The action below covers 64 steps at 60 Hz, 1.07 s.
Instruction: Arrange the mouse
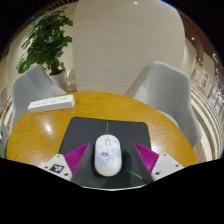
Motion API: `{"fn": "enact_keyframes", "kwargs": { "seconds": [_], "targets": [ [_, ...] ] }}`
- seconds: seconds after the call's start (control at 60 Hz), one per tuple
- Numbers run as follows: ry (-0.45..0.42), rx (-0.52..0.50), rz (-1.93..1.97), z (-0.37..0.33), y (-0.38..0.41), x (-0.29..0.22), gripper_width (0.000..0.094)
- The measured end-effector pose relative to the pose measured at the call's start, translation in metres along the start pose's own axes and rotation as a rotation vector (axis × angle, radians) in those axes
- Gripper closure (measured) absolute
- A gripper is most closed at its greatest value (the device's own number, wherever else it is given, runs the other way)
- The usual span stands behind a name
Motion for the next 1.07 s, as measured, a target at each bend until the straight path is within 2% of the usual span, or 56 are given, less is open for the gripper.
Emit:
{"fn": "enact_keyframes", "kwargs": {
  "seconds": [0.033,0.217,0.4,0.55,0.75,1.067],
  "targets": [
    [-0.005,0.003,0.001,-0.007,-0.001,0.000,0.0091],
    [-0.032,-0.030,-0.002,-0.101,0.007,0.029,0.0080],
    [-0.023,-0.076,-0.054,-0.214,0.023,0.120,0.0079],
    [0.019,-0.116,-0.077,-0.271,0.035,0.198,0.0080],
    [0.035,-0.134,-0.138,-0.312,0.042,0.262,0.0084],
    [0.017,-0.155,-0.151,-0.338,0.034,0.288,0.0082]
  ]
}}
Point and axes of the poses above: the point between the fingertips, and its own axes, seen from behind it with the camera up: y to the left, x down, z forward, the way the camera looks, the point moved 10 cm from there along -z, backward, against the way the camera looks, and after that the axes turned 12 degrees about y, right-handed, at the moved point
